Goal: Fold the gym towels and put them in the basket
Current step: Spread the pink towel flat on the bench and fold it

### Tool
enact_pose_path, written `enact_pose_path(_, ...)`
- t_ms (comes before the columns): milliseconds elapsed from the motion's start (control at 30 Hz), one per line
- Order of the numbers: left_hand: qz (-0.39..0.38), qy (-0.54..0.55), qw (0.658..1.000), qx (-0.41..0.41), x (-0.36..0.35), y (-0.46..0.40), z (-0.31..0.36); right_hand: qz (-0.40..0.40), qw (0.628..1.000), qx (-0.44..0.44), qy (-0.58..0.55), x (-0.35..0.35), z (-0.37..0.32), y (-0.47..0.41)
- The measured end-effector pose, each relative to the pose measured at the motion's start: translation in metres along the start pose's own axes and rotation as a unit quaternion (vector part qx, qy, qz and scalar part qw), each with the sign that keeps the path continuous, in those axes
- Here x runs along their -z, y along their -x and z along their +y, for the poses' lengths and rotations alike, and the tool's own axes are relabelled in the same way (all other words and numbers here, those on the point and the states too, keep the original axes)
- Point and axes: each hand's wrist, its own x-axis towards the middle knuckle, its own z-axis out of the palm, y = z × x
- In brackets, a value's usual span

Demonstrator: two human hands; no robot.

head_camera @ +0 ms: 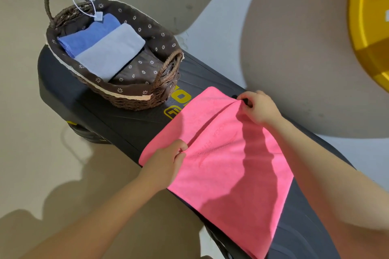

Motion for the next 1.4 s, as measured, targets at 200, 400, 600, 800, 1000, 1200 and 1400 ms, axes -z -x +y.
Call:
enact_pose_path(200, 0.006, -0.02, 1.0, -0.008, -0.002, 0.002, 0.0, 0.023, 0.954, 0.235, 0.182, -0.012, -0.02, 0.008)
enact_pose_path(400, -0.002, 0.011, 1.0, 0.018, -0.001, 0.001, 0.003, -0.039, 0.958, 0.089, 0.27, -0.006, -0.028, -0.006)
enact_pose_path(600, -0.012, 0.016, 0.999, 0.034, 0.003, 0.002, 0.008, -0.038, 0.945, 0.15, 0.29, 0.007, -0.024, -0.009)
enact_pose_path(800, 0.033, 0.1, 0.994, 0.042, 0.011, 0.007, 0.011, -0.01, 0.978, -0.01, -0.21, 0.017, -0.023, -0.02)
enact_pose_path(1000, 0.088, 0.099, 0.988, 0.075, 0.027, 0.008, 0.002, -0.017, 0.984, -0.022, -0.176, -0.006, -0.052, -0.046)
enact_pose_path(1200, 0.14, -0.006, 0.983, 0.115, 0.037, 0.006, -0.019, 0.005, 0.991, -0.055, -0.118, -0.034, -0.063, -0.058)
enact_pose_path(1400, 0.141, -0.006, 0.982, 0.128, 0.047, 0.002, -0.029, 0.017, 0.993, -0.081, -0.082, -0.042, -0.069, -0.066)
